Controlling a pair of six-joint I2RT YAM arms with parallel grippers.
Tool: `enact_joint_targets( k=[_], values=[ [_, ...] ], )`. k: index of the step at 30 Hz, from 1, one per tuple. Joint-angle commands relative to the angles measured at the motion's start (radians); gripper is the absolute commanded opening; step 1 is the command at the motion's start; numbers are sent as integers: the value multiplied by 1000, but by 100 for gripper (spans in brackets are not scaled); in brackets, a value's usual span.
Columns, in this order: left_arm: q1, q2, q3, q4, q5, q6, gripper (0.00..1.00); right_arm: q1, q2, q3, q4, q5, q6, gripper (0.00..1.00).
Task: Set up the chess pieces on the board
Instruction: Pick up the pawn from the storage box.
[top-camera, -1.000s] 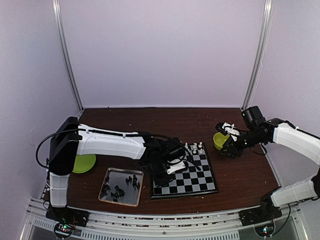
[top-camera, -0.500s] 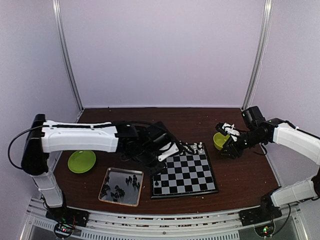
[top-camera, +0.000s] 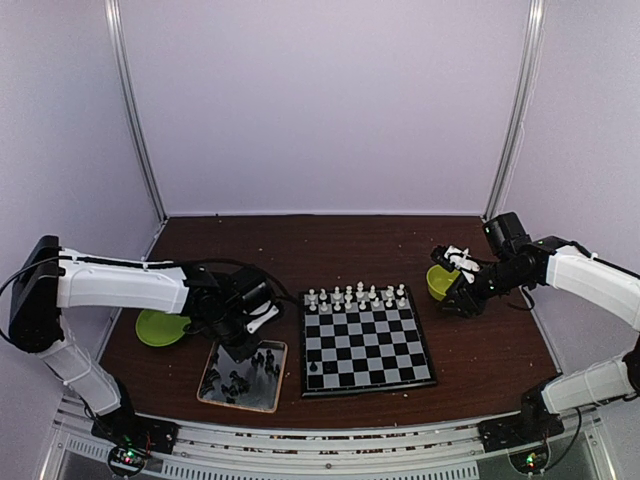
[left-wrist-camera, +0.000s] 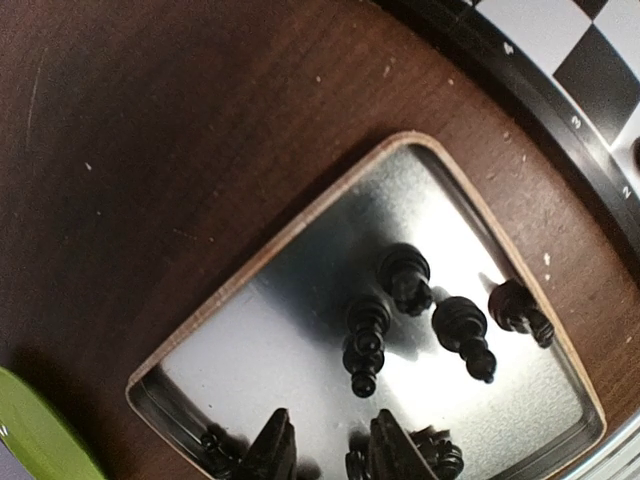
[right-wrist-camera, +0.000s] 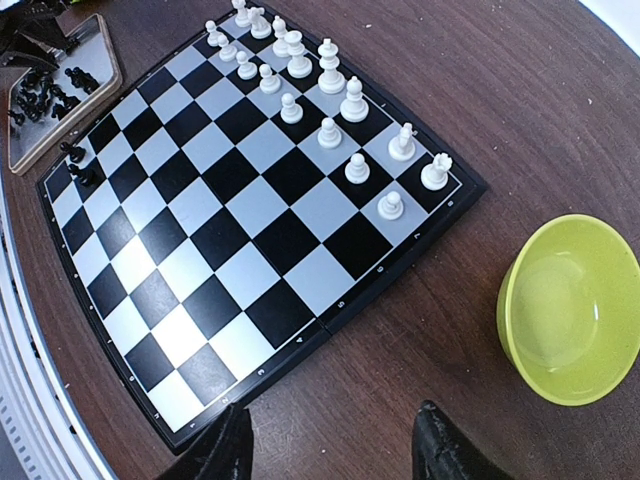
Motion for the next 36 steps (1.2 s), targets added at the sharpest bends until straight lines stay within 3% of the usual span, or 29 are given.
enact_joint_targets(
  k=[1, 18, 25, 36],
  values=[
    [-4, -9, -29, 78, 49, -31, 28, 4, 2, 13, -7, 10, -12, 54],
    [-4, 107, 7, 87, 57, -12, 24, 5, 5, 13, -10, 12, -13, 54],
    [-4, 113, 3, 79, 54, -10, 18, 5, 10, 13, -10, 10, -13, 54],
    [-2, 99, 10, 8, -1, 28, 0, 5, 17, 14, -10, 6, -12, 54]
  ],
)
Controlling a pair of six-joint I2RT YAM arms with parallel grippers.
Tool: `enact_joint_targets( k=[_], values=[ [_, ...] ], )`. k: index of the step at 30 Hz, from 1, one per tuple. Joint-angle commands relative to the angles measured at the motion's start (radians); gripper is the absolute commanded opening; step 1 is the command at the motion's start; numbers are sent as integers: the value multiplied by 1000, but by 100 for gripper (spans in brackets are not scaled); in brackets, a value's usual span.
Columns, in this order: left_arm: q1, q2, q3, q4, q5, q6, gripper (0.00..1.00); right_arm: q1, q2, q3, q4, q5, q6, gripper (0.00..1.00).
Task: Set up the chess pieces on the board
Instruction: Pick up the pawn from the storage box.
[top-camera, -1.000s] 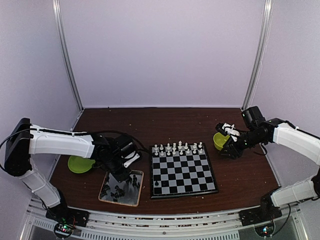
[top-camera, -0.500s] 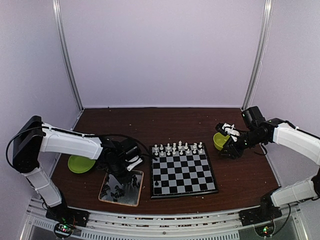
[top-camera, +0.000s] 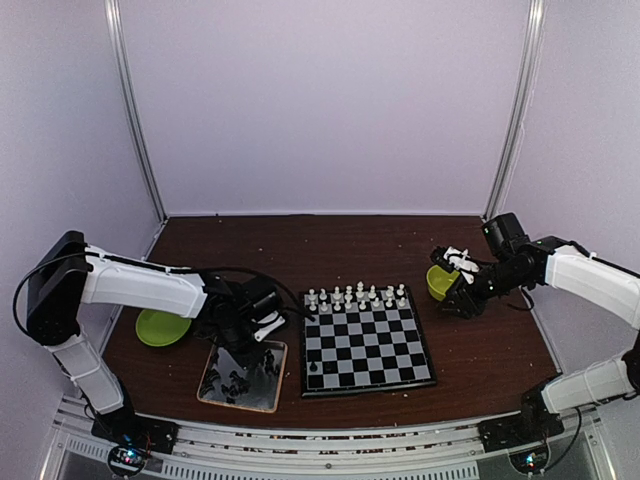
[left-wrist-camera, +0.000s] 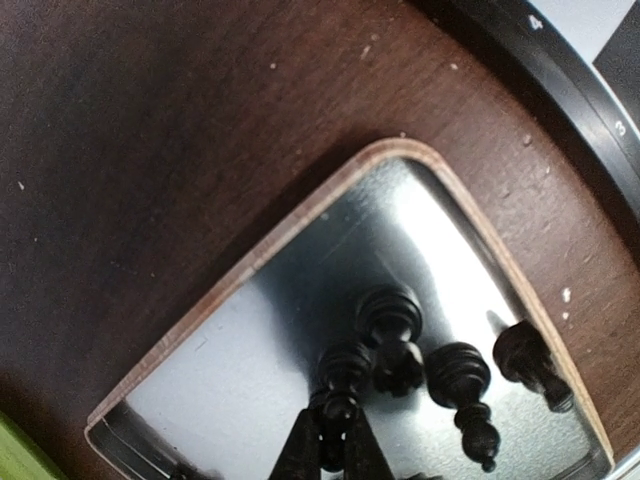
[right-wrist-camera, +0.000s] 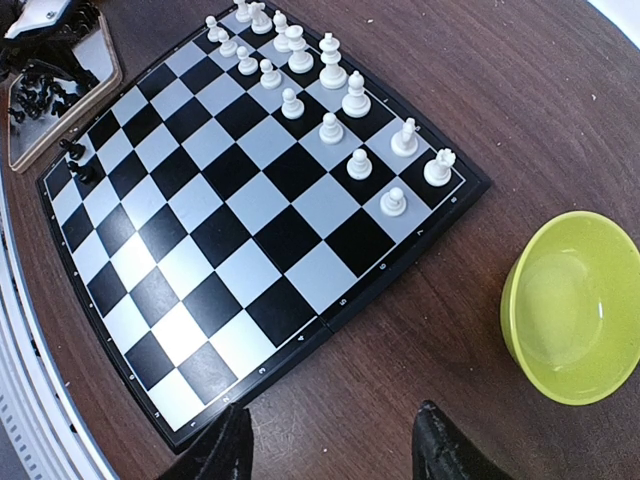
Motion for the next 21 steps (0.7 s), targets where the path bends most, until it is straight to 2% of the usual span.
enact_joint_targets(
  k=[1, 5, 10, 13, 21],
  values=[
    [4, -18, 19, -63, -61, 35, 0, 4, 10, 15, -7, 6, -11, 54],
    [29, -57, 37, -95, -65, 38, 0, 4, 12, 18, -8, 8, -11, 54],
    [22, -58, 144, -110, 19, 30, 0, 5, 12, 17, -8, 10, -13, 54],
    [-32, -48, 223, -91, -31, 21, 0, 5, 9, 18, -10, 10, -13, 54],
    [-153, 118, 454, -53, 62, 73, 0, 6, -3, 18, -13, 13, -17, 54]
  ],
)
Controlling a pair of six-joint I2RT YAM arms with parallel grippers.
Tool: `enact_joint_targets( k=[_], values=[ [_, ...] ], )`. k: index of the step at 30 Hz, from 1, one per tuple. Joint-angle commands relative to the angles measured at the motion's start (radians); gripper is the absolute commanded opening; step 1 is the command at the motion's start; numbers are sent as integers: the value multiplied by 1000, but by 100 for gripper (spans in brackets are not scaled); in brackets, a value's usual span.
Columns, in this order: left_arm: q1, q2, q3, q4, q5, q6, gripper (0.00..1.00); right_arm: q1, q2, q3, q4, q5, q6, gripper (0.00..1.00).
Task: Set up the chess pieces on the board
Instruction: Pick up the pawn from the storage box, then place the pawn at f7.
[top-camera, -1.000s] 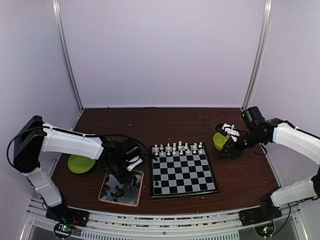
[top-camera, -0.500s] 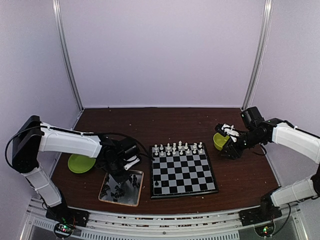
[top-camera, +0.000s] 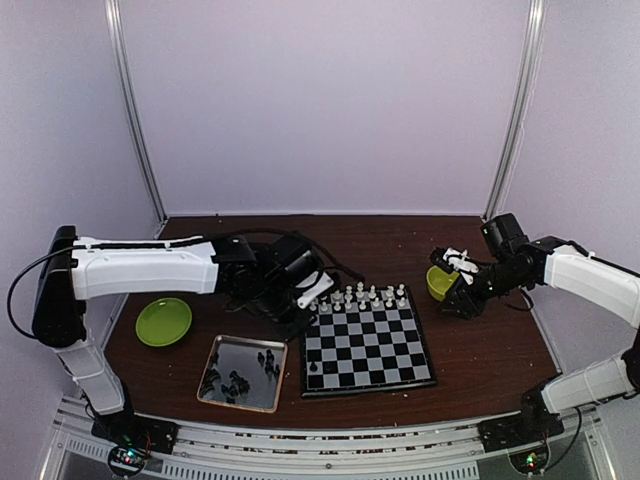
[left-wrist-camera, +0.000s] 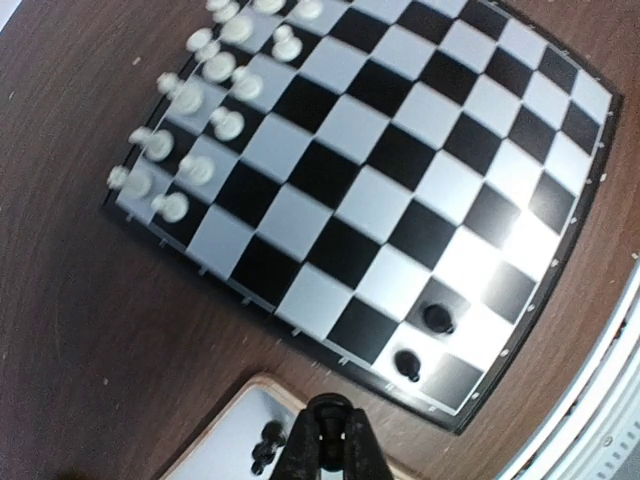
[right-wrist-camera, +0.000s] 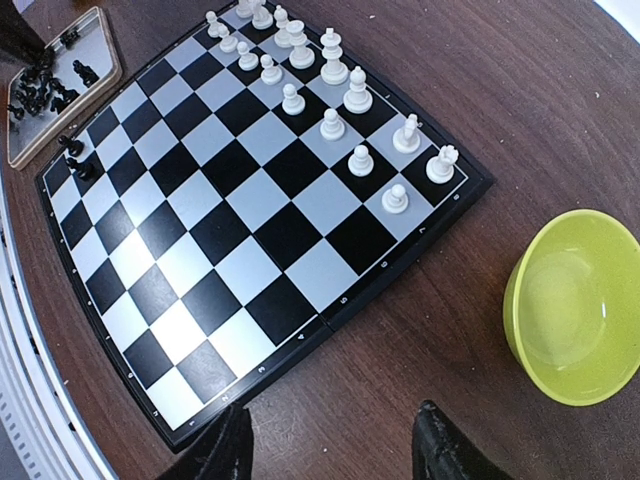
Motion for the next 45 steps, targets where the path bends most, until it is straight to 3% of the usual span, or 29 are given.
enact_joint_targets(
  k=[1, 21, 45],
  values=[
    [-49, 117, 100, 28, 72, 54, 0, 4, -13, 18, -12, 14, -15, 54],
    [-126, 346, 313, -33, 154, 233, 0, 4, -30, 15, -15, 25, -20, 54],
    [-137, 420, 335, -45, 145, 228, 0, 5, -24, 15, -18, 25, -22, 54]
  ],
)
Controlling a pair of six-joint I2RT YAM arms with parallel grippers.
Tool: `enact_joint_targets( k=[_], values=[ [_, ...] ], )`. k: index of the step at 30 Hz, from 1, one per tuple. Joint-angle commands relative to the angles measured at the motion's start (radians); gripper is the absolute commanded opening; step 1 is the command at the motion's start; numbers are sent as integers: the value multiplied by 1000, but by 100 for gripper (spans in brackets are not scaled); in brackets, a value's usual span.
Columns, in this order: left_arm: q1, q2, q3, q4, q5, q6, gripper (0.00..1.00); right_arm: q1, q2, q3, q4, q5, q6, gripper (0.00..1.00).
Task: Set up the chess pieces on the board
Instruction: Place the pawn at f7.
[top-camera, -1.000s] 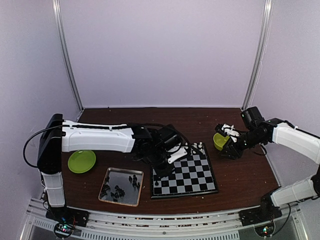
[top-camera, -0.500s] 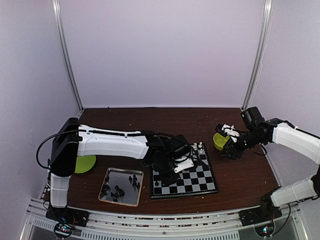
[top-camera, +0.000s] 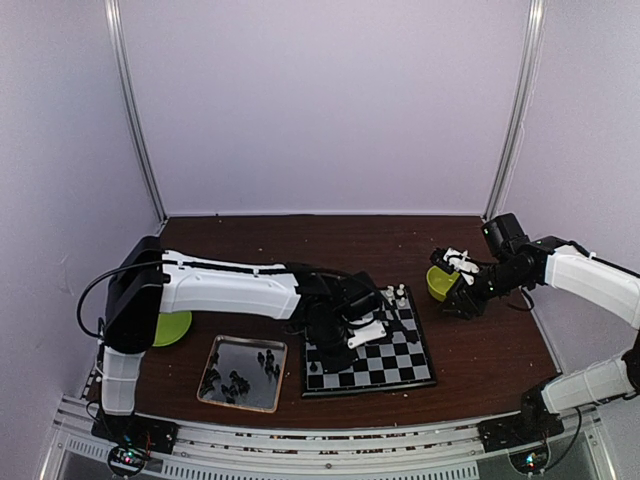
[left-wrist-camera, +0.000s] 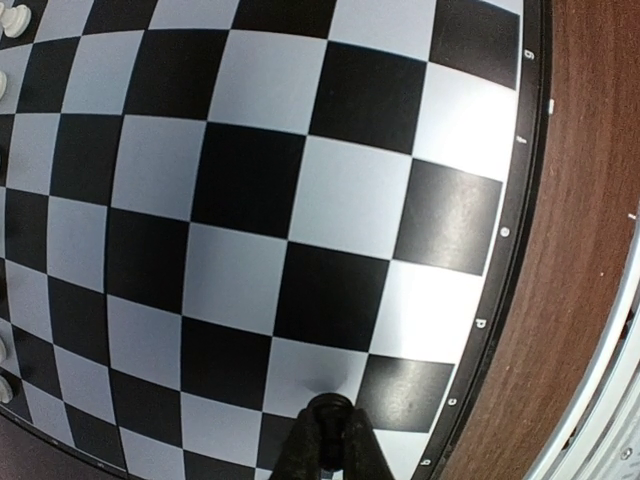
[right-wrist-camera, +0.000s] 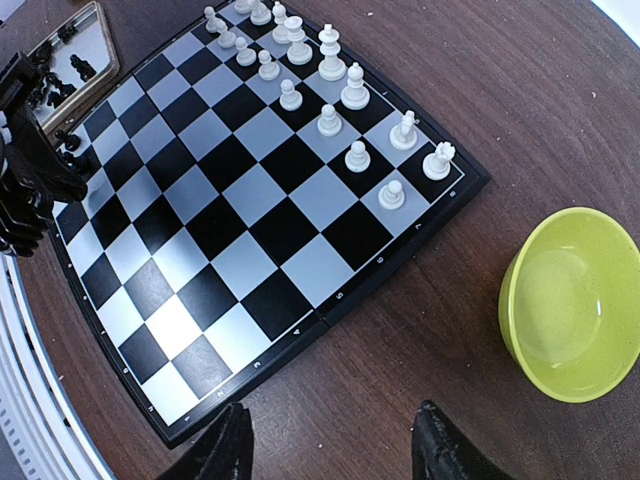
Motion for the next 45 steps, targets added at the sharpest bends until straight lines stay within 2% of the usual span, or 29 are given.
enact_joint_targets(
  k=[1, 11, 16, 23, 29, 38, 45],
  values=[
    [-4, 27, 38, 1, 3, 4, 0, 5, -18, 15, -12, 13, -7, 54],
    [-4, 55, 54, -15, -18, 0, 0, 5, -17, 14, -13, 12, -7, 54],
    [-4, 56, 54, -19, -37, -8, 11, 5, -16, 15, -14, 11, -7, 54],
    [-4, 56, 58, -18, -47, -17, 14, 5, -17, 15, -16, 11, -9, 54],
    [-4, 46, 70, -18, -43, -25, 22, 5, -15, 15, -15, 11, -8, 54],
    [-3, -123, 64, -17, -101, -35, 26, 5, -28, 13, -8, 17, -7, 54],
    [67, -334, -130, -12, -220, -153, 30, 5, -31, 10, -5, 14, -7, 54]
  ],
)
